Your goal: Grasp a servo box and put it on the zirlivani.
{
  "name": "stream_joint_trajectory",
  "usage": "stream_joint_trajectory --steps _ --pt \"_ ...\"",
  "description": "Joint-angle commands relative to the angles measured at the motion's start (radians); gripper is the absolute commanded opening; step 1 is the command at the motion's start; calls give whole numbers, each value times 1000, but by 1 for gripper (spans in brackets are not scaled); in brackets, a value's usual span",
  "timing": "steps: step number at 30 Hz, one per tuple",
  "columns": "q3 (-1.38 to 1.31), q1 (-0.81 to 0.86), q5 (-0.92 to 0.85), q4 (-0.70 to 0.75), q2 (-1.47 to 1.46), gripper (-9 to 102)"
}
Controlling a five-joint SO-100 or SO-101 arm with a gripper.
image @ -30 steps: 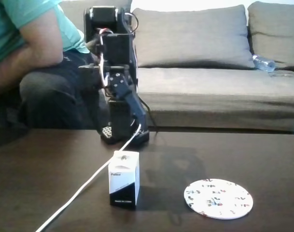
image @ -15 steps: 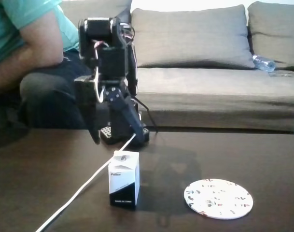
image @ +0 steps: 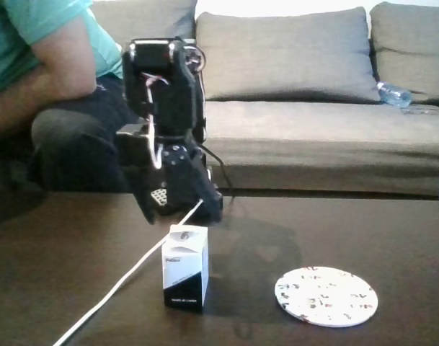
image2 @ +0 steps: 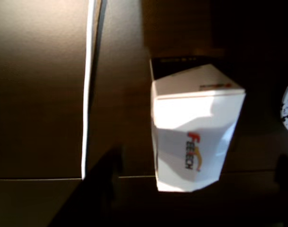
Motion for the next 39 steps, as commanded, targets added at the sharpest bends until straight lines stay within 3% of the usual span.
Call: stream_joint_trajectory --steps 1,39 --pt "-5 -14 6 6 5 39" --pt "-114 -55 43 -6 -190 34"
